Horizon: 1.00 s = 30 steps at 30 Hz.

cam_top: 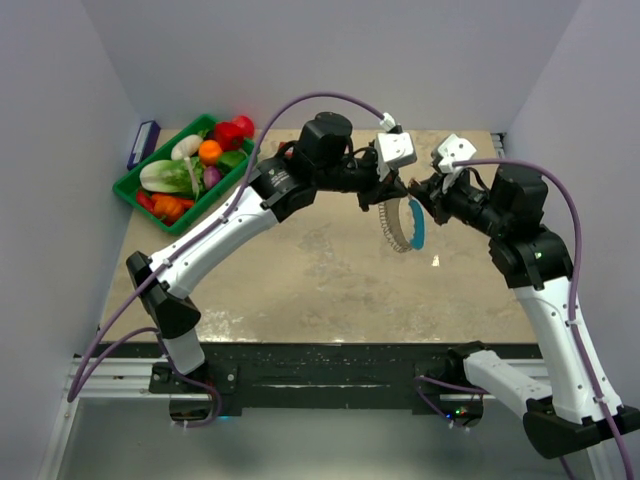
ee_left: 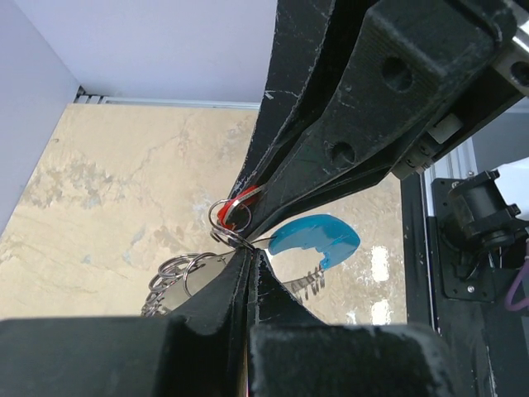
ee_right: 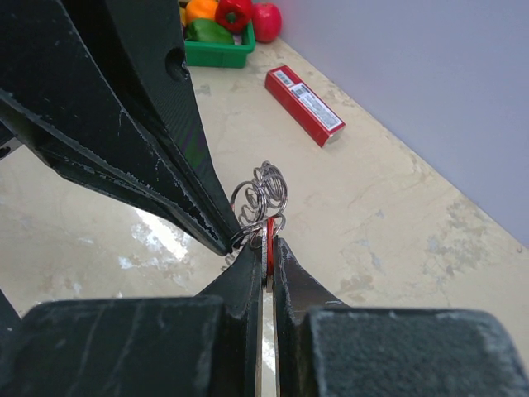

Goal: Remove the keys from the keyring

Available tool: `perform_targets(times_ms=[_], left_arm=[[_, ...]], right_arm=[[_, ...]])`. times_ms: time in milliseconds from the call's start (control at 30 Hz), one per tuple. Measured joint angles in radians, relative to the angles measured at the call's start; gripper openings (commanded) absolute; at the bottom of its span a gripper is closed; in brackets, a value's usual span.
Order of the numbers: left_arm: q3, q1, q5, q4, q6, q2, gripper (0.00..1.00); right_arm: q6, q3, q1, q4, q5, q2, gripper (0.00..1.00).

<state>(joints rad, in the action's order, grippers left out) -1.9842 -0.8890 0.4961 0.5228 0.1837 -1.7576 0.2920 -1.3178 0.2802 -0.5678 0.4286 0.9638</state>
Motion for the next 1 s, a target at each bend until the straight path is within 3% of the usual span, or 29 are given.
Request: perform_targets(times_ms=[1000], left_arm=[[0.019,-0.002,0.024,-0.025,-0.122,-0.015,0.0]], right_arm=[[0.363,-0.059,0.001,-0.185,0.008,-0.002,0.0]])
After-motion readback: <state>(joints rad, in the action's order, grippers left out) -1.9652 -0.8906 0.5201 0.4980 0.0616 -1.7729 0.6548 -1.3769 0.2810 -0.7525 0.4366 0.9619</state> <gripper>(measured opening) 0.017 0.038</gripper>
